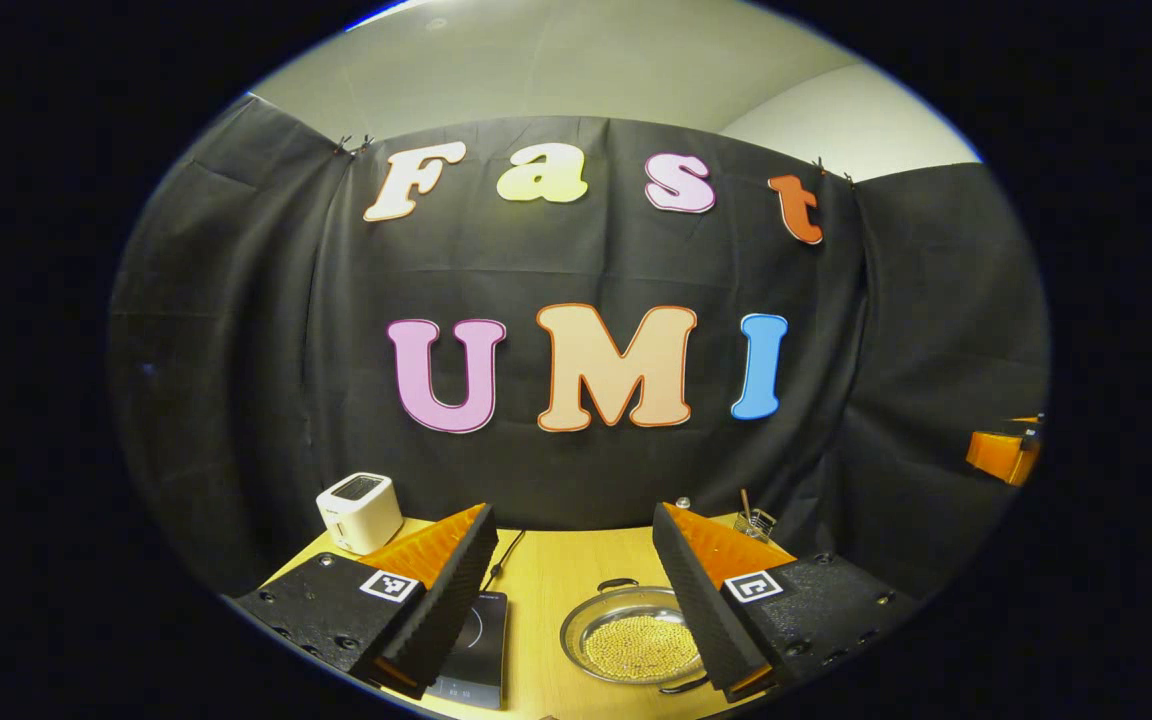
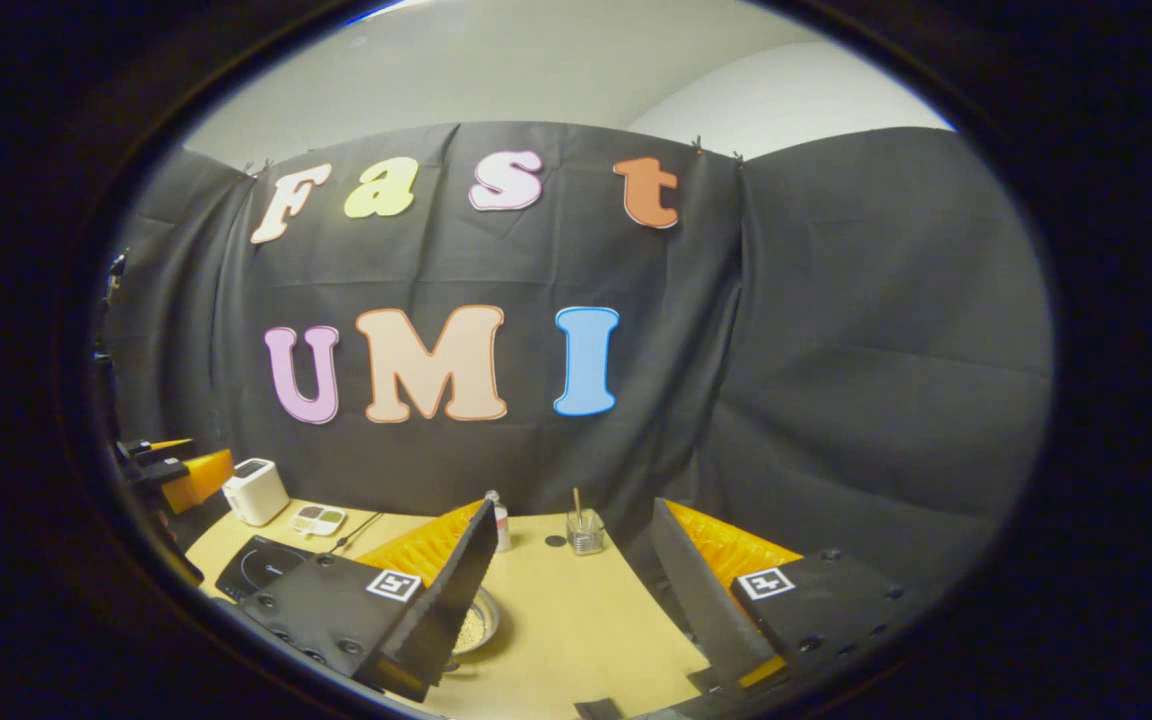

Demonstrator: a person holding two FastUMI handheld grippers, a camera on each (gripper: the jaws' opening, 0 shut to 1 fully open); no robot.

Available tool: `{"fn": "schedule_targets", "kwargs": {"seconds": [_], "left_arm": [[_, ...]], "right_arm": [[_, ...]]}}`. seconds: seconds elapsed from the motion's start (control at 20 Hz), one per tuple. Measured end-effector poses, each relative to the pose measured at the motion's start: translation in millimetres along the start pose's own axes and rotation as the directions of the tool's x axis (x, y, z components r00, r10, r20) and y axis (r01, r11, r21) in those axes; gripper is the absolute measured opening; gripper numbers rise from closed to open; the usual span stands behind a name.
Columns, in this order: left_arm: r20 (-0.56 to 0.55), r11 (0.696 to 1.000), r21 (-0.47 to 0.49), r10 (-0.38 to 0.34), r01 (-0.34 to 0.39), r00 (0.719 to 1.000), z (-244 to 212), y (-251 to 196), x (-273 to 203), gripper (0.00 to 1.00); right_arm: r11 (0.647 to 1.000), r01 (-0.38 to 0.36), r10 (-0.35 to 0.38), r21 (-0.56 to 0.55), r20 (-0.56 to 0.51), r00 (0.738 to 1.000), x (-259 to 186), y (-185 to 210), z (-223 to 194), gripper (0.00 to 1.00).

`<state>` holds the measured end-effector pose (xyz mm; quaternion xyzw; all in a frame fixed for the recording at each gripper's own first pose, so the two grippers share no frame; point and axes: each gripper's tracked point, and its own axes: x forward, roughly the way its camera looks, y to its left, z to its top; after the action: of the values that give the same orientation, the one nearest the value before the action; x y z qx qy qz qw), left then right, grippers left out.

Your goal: First push the handle of the pot to place it horizontally, then grasp the pot with both hands and set it on the induction cooktop.

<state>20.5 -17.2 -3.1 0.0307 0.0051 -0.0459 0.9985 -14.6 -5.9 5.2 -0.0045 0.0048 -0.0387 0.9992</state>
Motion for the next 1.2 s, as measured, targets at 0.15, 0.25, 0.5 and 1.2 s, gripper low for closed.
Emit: {"fn": "schedule_targets", "kwargs": {"seconds": [0.15, 0.25, 0.5, 1.2], "left_arm": [[0.01, 1.0, 0.017, 0.003, -0.003, 1.0, 2.6, 7.8, -4.0, 0.92], [0.013, 1.0, 0.025, 0.002, -0.003, 1.0, 2.3, 12.6, -6.9, 0.92], [0.006, 1.0, 0.025, 0.007, -0.007, 1.0, -4.6, 30.1, -15.8, 0.92], [-0.027, 0.998, 0.055, 0.043, -0.041, 0.999, -29.2, 87.0, -33.4, 0.92]], "right_arm": [[1.0, -0.006, 0.006, 0.007, -0.007, 1.0, -4.0, 6.7, -1.2, 0.96], [1.0, -0.009, 0.009, 0.009, -0.014, 1.0, -6.8, 12.2, -3.4, 0.96], [1.0, -0.028, 0.028, 0.009, -0.033, 0.999, -15.6, 32.6, -10.0, 0.96], [0.999, -0.036, 0.038, 0.027, -0.095, 0.995, -21.7, 88.9, -47.0, 0.08]]}}
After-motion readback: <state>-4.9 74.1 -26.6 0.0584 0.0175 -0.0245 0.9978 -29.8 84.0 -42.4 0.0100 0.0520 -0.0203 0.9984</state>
